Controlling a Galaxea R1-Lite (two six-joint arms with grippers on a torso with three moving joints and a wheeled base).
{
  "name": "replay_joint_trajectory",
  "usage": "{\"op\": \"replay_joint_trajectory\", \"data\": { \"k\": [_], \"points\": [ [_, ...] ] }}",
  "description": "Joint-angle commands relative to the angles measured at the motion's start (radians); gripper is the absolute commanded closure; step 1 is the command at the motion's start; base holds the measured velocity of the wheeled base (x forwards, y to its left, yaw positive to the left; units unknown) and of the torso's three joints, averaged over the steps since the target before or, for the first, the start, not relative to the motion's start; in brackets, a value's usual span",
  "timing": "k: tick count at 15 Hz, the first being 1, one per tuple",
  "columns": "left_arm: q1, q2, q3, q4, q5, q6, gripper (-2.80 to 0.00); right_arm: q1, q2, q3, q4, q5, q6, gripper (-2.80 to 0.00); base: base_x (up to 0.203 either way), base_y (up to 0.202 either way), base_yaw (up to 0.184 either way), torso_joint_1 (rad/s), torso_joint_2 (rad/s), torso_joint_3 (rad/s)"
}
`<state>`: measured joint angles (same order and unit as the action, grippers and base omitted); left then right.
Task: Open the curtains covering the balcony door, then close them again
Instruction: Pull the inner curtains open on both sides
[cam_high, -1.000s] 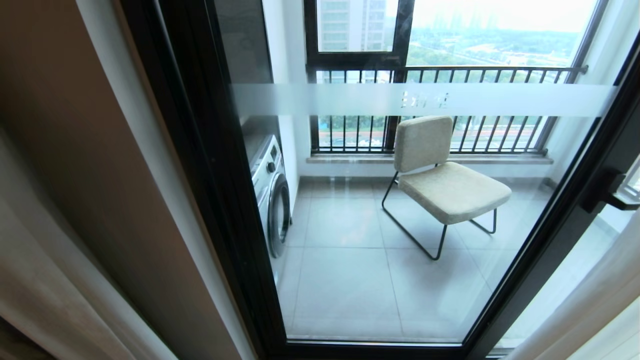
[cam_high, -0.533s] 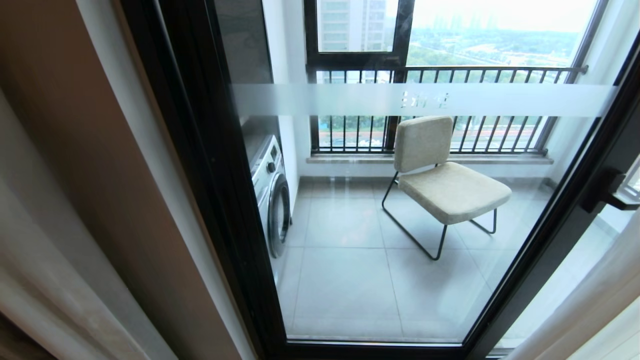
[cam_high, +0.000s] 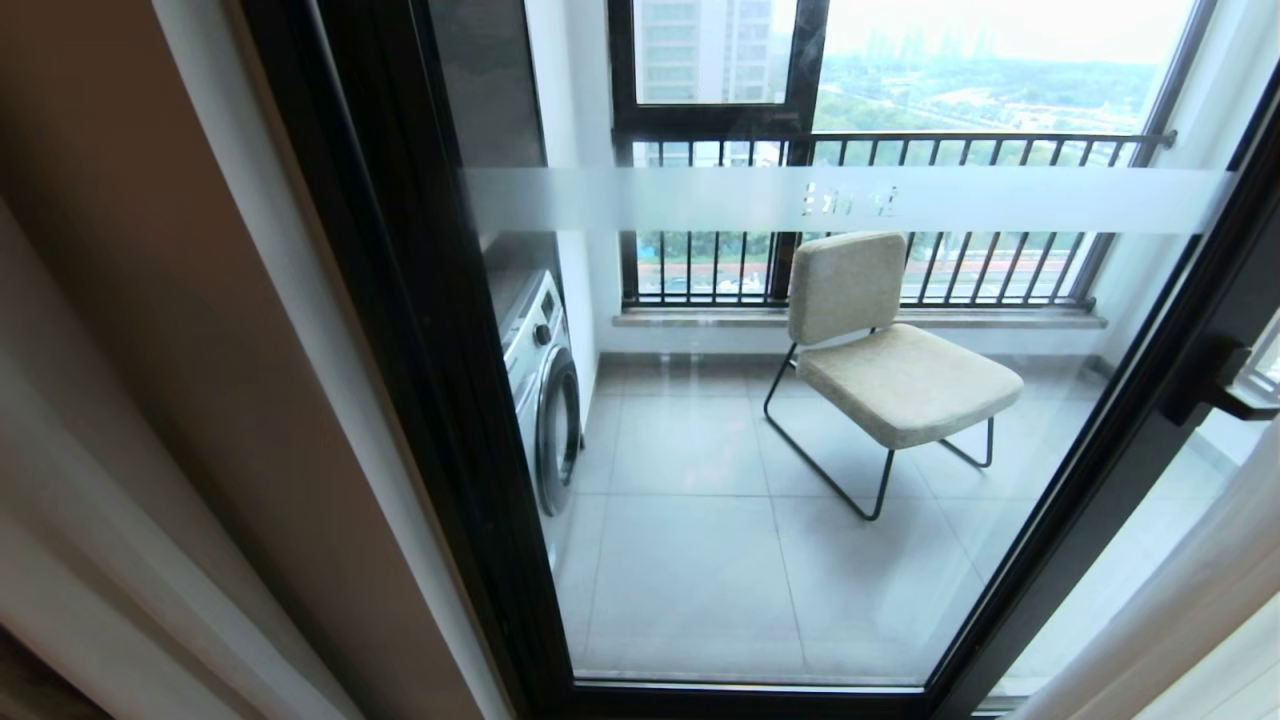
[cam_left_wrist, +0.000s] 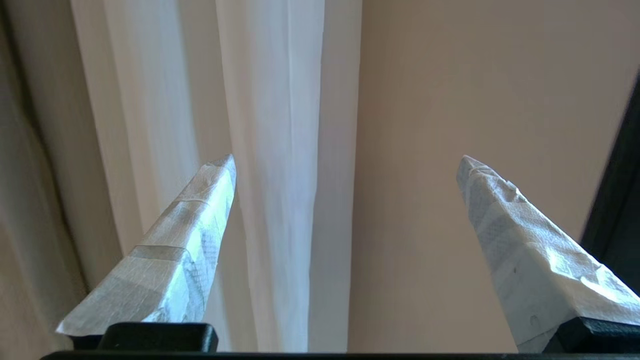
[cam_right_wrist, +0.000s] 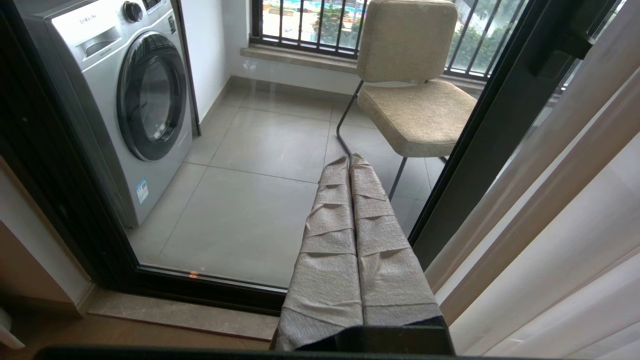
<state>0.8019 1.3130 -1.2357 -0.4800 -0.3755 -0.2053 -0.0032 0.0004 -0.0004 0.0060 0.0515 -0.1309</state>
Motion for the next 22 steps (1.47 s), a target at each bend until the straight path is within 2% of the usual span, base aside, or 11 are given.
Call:
{"op": "replay_joint_trajectory", "data": {
  "k": [1,5,7,12,13,21,22],
  "points": [
    [0.008,-0.138,0.109,-0.003,0.001,-0.002,-2.8,0.0,0.0,-0.001,0.0,0.001,-0.001,0.0,0.0,0.0,0.0,0.0,0.0,0.0],
    [0.012,-0.305,0.247,0.066,0.001,-0.002,-2.8,0.0,0.0,0.0,0.0,0.001,-0.001,0.0,0.0,0.0,0.0,0.0,0.0,0.0],
    [0.011,-0.328,0.257,0.104,-0.002,-0.002,-2.8,0.0,0.0,0.0,0.0,0.001,-0.001,0.0,0.0,0.0,0.0,0.0,0.0,0.0],
    [0.013,-0.334,0.26,0.104,0.001,-0.013,-2.8,0.0,0.0,0.0,0.0,0.001,-0.001,0.0,0.0,0.0,0.0,0.0,0.0,0.0],
    [0.013,-0.34,0.265,0.104,-0.006,-0.024,0.0,0.0,0.0,0.0,0.0,0.001,-0.001,0.0,0.0,0.0,0.0,0.0,0.0,0.0],
    [0.007,-0.359,0.315,0.104,-0.001,-0.034,0.0,0.0,0.0,0.0,0.0,0.001,-0.001,0.0,0.0,0.0,0.0,0.0,0.0,0.0],
    [0.011,-0.362,0.324,0.102,0.001,-0.068,0.0,0.0,0.0,0.0,0.0,0.001,-0.001,0.0,0.0,0.0,0.0,0.0,0.0,0.0]
  ]
}}
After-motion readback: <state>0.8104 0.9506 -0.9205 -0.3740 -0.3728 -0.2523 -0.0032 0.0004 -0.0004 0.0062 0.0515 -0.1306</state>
